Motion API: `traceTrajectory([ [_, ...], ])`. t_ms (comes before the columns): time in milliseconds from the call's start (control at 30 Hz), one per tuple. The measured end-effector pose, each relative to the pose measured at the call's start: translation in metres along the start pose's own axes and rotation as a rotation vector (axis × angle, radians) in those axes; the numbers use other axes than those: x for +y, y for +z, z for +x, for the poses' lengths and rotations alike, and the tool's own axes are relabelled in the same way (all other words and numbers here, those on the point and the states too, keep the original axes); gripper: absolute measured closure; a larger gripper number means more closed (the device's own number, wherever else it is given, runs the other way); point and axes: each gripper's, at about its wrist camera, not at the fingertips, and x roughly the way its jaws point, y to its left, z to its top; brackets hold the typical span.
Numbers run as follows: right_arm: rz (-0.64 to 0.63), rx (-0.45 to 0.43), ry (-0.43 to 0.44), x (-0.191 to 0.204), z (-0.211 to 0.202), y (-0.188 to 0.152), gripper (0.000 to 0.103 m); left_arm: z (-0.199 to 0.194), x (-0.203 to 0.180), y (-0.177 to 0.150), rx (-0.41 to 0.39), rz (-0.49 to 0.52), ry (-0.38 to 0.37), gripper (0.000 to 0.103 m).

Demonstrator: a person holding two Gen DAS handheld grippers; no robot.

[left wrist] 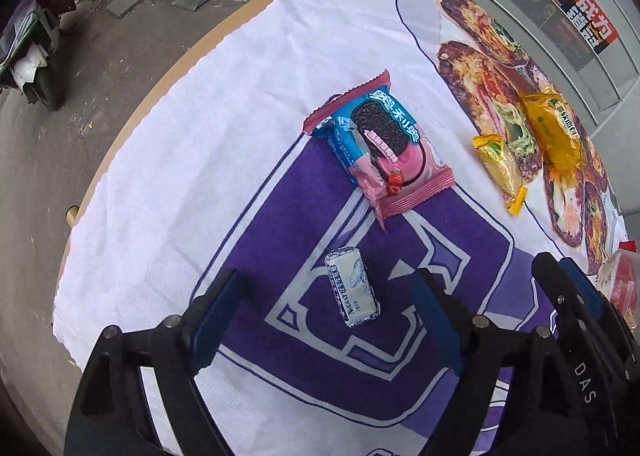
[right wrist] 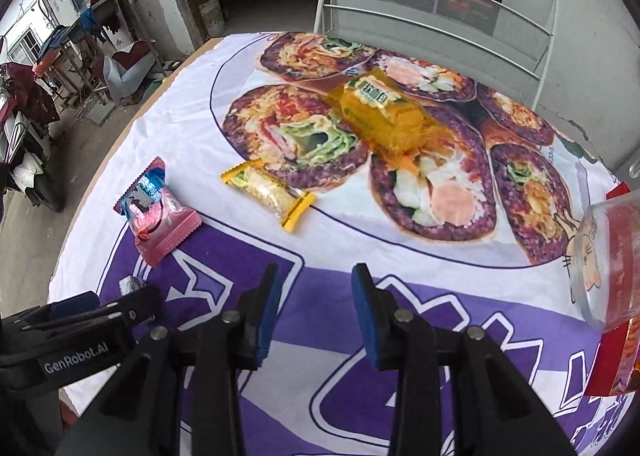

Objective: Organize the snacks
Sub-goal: 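Grasp the small white candy with the left tool while the right tool grasps the blue-pink biscuit pack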

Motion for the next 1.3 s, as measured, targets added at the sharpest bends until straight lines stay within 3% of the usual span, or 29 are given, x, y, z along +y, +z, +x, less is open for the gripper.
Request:
traceTrajectory([
  [133,-0.002,0.009,-0.004,0.000,0.005,0.002,0.068,0.000,-0.007,0.003,-0.011,0.028,0.023,0.033],
  [300,-0.006,0.017,0.001,0.000,0.008,0.008,0.068,-0.002,-0.010,0.006,-0.003,0.034,0.047,0.074],
  [400,-0.020,0.018,0.005,0.002,0.008,0.012,0.068,-0.002,-0.009,0.006,0.010,0.026,0.042,0.087],
  [633,-0.073,0.032,0.068,0.016,0.011,0.024,0.068,-0.014,0.004,0.007,-0.028,0.004,0.027,0.089],
  [967,-0.303,0.055,0.262,0.086,0.025,0.044,0.068,-0.039,0.038,0.023,-0.110,-0.050,0.101,0.089],
  [1300,-0.395,0.077,0.328,0.115,0.023,0.050,0.068,-0.040,0.057,0.025,-0.120,-0.122,0.082,0.089],
])
